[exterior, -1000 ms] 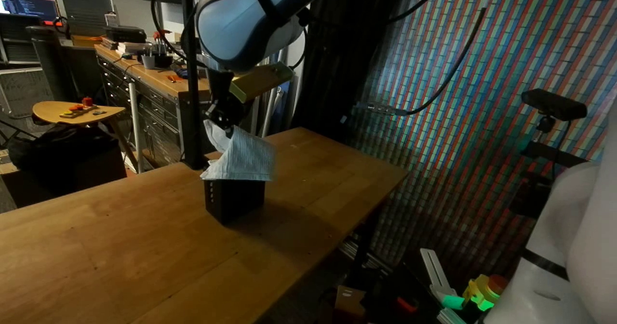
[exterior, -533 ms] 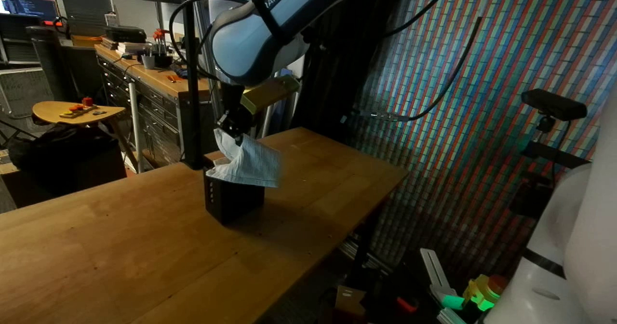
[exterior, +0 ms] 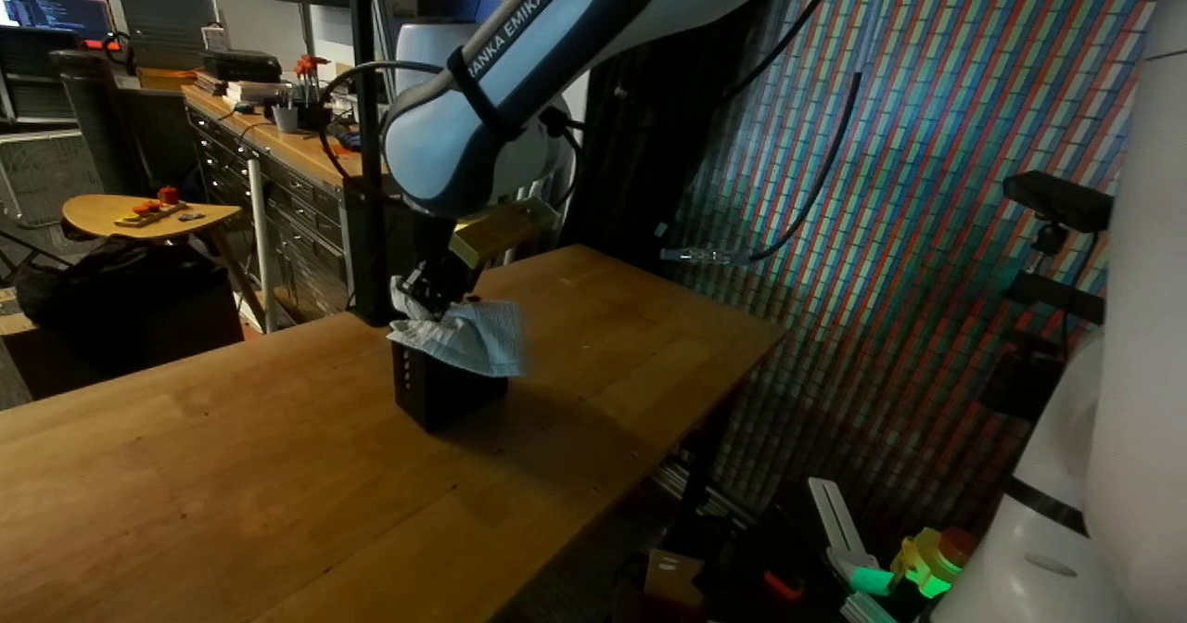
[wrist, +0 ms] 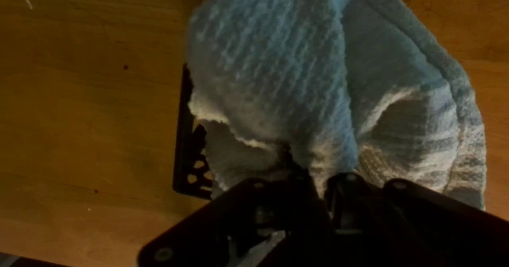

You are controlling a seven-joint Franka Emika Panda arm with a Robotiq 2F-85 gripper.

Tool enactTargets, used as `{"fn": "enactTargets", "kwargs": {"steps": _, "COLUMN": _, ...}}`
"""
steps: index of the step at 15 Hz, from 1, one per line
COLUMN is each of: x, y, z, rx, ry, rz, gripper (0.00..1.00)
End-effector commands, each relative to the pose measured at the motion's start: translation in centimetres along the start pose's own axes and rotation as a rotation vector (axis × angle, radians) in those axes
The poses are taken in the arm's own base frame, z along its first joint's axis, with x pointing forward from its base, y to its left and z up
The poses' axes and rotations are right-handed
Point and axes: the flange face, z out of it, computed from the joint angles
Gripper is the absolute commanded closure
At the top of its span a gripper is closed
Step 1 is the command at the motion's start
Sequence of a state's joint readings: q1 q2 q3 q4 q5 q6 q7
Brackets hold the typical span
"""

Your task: Pick up the cloth from the table and put it in the box

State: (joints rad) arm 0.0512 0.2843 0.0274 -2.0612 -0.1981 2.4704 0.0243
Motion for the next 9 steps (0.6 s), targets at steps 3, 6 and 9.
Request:
{"fn": "enactTargets", "kwargs": {"steps": 3, "x": 0.5, "y": -1.8, "z": 3.3, "rx": 0.122, "ry": -0.01, "rz": -0.016, "gripper": 0.97}}
{"fn": "enactTargets", "kwargs": {"steps": 6, "x": 0.3, "y": -3.1, "z": 4.6, "rx": 0.185, "ry": -0.025, "rz": -0.016, "gripper": 0.97}}
{"fn": "enactTargets", "kwargs": {"steps": 9, "x": -0.1, "y": -4.6, "z": 5.5, "rx": 0.241, "ry": -0.042, "rz": -0.017, "gripper": 0.97}}
